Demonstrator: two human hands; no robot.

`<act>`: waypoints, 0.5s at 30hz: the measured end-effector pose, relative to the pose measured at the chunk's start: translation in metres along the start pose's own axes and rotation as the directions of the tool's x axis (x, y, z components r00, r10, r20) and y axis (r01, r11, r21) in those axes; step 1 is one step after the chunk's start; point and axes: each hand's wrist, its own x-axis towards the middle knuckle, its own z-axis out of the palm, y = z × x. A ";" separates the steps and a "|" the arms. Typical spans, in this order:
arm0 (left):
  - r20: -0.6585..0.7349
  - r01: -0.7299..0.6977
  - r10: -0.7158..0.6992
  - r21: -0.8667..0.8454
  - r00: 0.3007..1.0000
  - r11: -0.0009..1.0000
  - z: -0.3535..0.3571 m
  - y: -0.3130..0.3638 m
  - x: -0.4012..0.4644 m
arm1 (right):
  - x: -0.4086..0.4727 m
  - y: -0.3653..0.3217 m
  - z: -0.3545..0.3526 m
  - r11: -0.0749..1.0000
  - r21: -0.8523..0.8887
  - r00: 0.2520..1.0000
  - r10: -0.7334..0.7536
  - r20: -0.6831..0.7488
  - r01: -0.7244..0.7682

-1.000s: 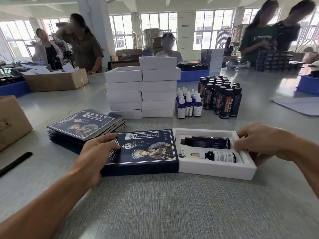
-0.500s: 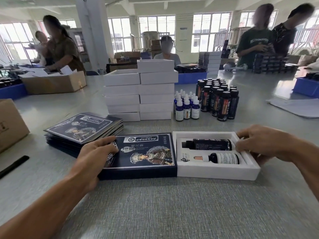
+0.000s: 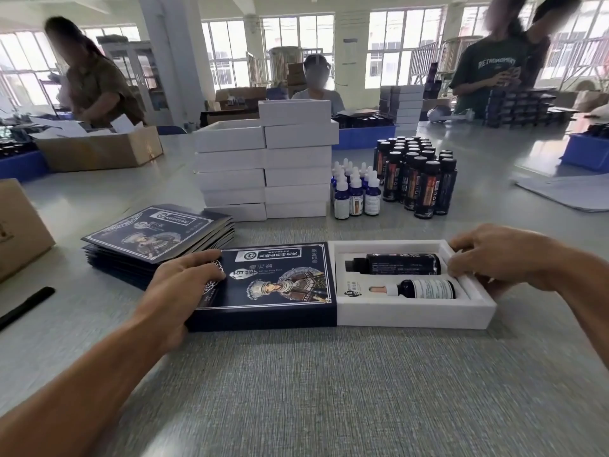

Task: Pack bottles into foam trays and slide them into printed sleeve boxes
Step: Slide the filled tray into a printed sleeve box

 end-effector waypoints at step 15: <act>0.151 0.085 -0.068 -0.111 0.986 0.990 -0.005 0.000 0.000 | 0.002 0.000 0.002 1.000 -0.004 1.000 0.006 -0.001 -0.006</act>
